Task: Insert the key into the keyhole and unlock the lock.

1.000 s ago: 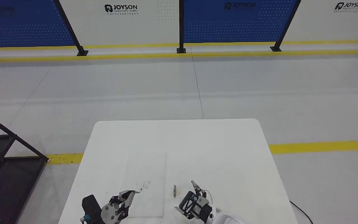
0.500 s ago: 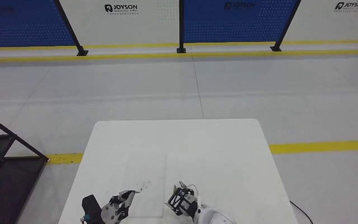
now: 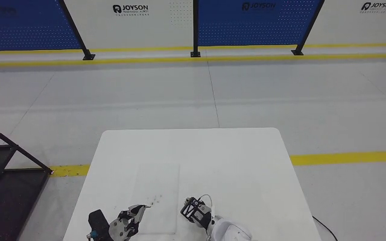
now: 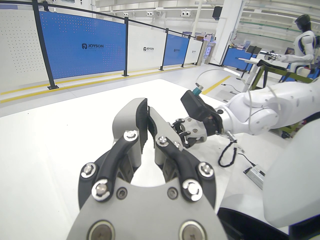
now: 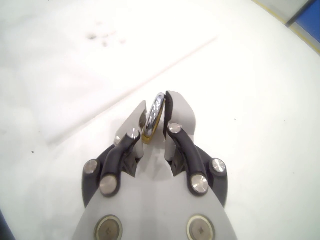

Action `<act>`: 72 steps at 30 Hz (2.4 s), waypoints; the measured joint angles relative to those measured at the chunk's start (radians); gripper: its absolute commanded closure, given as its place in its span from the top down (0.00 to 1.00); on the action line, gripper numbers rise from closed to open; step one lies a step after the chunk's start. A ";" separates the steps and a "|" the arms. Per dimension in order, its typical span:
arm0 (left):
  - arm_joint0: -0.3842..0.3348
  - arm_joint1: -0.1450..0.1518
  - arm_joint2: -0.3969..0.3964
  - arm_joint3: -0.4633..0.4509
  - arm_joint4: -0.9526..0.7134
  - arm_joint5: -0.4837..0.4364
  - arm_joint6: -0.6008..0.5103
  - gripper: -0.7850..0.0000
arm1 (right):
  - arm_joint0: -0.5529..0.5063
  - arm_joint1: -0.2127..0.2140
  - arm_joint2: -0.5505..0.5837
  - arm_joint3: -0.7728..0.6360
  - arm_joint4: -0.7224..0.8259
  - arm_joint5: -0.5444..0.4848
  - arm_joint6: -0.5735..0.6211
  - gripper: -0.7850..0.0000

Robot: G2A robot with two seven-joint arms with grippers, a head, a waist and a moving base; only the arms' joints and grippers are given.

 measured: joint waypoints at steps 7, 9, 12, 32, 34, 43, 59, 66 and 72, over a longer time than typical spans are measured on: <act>0.000 0.000 0.000 0.000 0.000 0.000 0.000 0.00 | -0.044 0.035 0.119 -0.102 0.042 -0.063 -0.132 0.00; 0.000 0.000 0.000 0.000 0.000 0.000 0.000 0.00 | -0.073 0.051 0.169 -0.141 0.054 -0.102 -0.178 0.00; 0.000 0.000 0.000 0.000 0.000 0.000 0.000 0.00 | -0.130 0.077 0.253 -0.211 0.081 -0.183 -0.244 0.00; 0.000 0.000 0.000 0.000 0.000 0.000 0.000 0.00 | -0.254 0.124 0.407 -0.340 0.074 -0.373 -0.390 0.00; -0.007 -0.001 0.007 -0.010 -0.016 0.004 -0.014 0.00 | -0.253 0.123 0.405 -0.341 0.077 -0.376 -0.392 0.00; -0.053 -0.006 0.100 -0.002 -0.220 -0.201 0.048 0.00 | -0.213 0.110 0.316 -0.277 0.370 -0.611 -0.557 0.00; -0.172 -0.014 0.334 -0.019 -0.471 -0.318 -0.028 0.00 | -0.129 0.099 0.239 -0.171 0.627 -0.907 -0.583 0.00; -0.171 -0.015 0.332 -0.019 -0.471 -0.318 -0.028 0.00 | -0.129 0.099 0.239 -0.171 0.627 -0.907 -0.583 0.00; -0.183 -0.021 0.354 -0.039 -0.509 -0.291 -0.036 0.00 | -0.125 0.094 0.220 -0.184 0.670 -0.873 -0.556 0.00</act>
